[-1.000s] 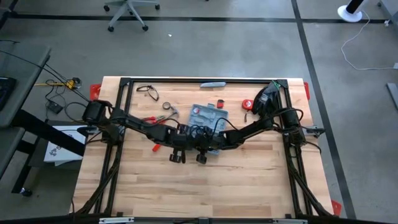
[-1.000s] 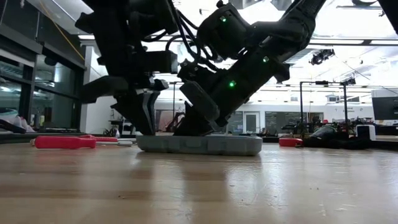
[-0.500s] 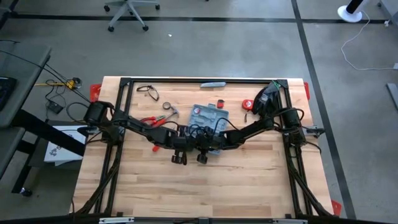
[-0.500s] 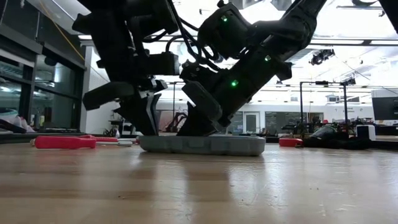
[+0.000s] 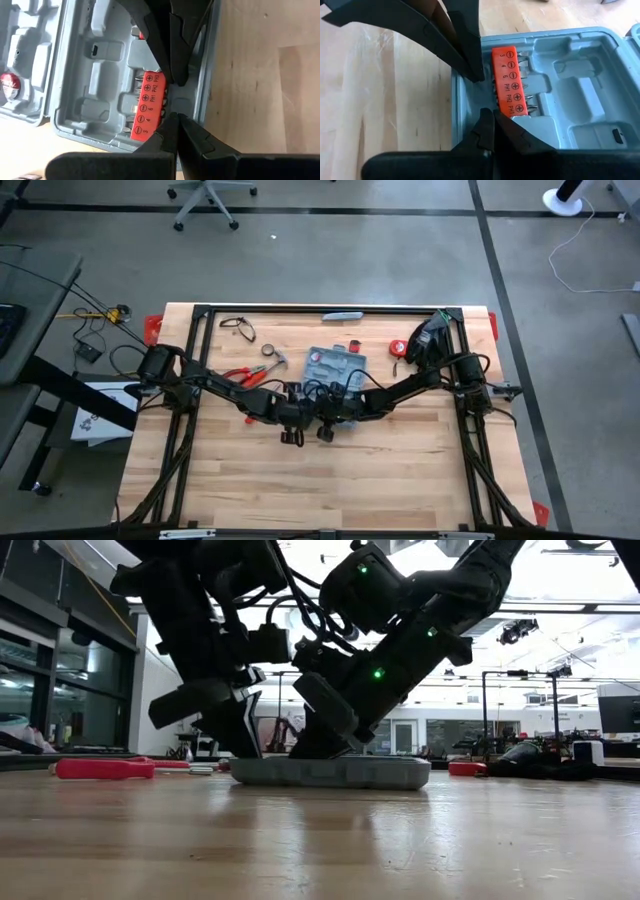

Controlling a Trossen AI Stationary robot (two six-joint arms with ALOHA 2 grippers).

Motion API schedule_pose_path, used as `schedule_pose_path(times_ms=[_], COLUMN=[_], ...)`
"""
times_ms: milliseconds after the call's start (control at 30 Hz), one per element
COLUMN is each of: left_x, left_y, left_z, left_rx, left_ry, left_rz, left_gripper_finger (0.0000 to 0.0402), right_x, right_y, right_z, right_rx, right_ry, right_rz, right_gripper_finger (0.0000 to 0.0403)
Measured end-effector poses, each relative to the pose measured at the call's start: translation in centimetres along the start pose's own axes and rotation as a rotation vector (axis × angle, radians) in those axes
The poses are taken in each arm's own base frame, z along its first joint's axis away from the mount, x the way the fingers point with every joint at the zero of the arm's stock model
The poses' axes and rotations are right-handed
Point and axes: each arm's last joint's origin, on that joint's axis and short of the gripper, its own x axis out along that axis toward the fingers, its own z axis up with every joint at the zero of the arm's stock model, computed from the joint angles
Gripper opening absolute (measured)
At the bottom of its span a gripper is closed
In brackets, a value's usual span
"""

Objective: Prefit tool cases

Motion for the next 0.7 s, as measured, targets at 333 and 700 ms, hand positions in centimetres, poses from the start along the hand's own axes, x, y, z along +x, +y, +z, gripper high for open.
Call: schedule_pose_path(times_ms=[333, 700], left_x=[-0.17, -0.82], left_y=[-0.20, 0.00], left_z=[0.27, 0.36], left_rx=[0.015, 0.049], left_ry=[-0.027, -0.037], left_rz=[0.039, 0.070], left_gripper_finger=[0.0000, 0.0000], right_x=[0.02, 0.04], right_y=[-0.14, -0.13], right_z=[0.16, 0.23], right_rx=[0.005, 0.004], right_ry=[-0.006, -0.014], right_rz=[-0.035, -0.035], right_gripper_finger=[0.0000, 0.0000])
